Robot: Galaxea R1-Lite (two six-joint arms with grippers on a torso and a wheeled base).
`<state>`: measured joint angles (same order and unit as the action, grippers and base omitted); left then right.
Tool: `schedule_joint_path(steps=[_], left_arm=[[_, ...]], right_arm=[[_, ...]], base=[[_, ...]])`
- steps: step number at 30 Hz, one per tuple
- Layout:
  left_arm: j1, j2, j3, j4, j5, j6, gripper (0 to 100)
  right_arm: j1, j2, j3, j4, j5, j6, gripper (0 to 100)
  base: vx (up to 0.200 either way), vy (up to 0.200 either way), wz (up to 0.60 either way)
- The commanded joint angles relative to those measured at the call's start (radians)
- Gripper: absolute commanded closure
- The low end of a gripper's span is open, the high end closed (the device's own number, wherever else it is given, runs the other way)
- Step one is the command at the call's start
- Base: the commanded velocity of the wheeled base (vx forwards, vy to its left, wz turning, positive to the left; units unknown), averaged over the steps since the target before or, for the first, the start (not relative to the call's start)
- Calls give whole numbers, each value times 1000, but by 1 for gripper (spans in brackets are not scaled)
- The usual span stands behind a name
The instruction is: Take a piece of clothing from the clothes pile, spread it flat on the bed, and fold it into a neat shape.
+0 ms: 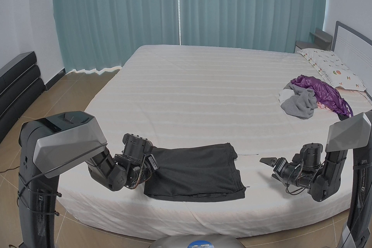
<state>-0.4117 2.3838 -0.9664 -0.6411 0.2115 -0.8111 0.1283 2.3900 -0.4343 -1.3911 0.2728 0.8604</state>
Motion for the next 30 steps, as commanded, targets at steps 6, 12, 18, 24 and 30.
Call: schedule_joint_path(steps=[6, 12, 18, 24, 30], left_arm=[[-4, 3, 11, 1, 0, -2, 100], [-4, 2, 9, 0, 5, -2, 100], [-9, -5, 9, 0, 3, -37, 0], [-13, -11, 21, 9, 3, -46, 0], [28, -63, 38, 11, -26, -49, 0]], right_arm=[[1, 1, 5, -2, 0, -1, 0], [1, 1, 5, -2, 2, -1, 0], [1, 1, 5, -2, 0, -1, 0], [1, 3, 5, -2, 0, -1, 0], [1, 1, 5, -2, 2, -1, 0]], base=[[0, 0, 0], [0, 0, 0], [0, 0, 0], [0, 0, 0], [0, 0, 0]])
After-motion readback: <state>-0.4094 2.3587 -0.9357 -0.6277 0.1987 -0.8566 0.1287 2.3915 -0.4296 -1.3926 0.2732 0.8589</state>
